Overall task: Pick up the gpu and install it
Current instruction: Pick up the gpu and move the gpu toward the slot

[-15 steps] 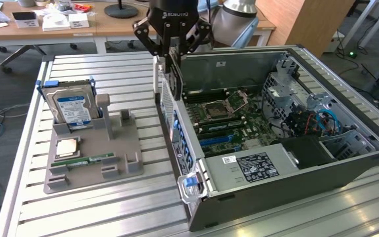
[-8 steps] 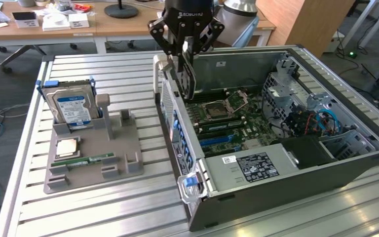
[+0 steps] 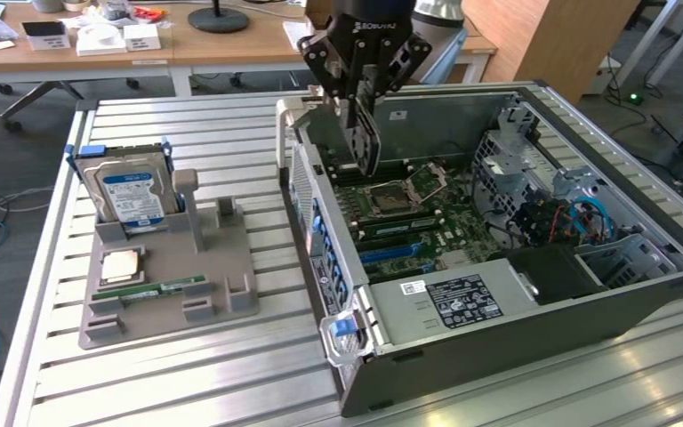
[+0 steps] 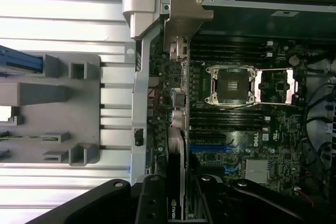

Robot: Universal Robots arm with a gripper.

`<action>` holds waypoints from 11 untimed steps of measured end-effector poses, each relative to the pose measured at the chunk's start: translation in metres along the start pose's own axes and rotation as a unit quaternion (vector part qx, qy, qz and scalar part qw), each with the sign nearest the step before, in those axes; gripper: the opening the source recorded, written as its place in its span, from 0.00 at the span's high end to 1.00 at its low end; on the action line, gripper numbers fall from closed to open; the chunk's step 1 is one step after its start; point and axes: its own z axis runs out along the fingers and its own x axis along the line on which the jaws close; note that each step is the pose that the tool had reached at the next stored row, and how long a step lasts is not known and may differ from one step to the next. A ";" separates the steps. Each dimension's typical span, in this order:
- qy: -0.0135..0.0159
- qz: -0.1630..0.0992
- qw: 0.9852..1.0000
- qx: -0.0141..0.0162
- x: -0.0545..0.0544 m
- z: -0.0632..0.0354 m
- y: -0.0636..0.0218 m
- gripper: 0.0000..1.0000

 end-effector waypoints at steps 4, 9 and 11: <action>0.000 0.000 1.000 0.000 -0.013 0.0003 -0.0001 0.74; 0.000 0.000 1.000 0.000 -0.029 0.0008 -0.0003 0.74; 0.000 0.000 1.000 0.000 -0.036 0.0010 -0.0004 0.74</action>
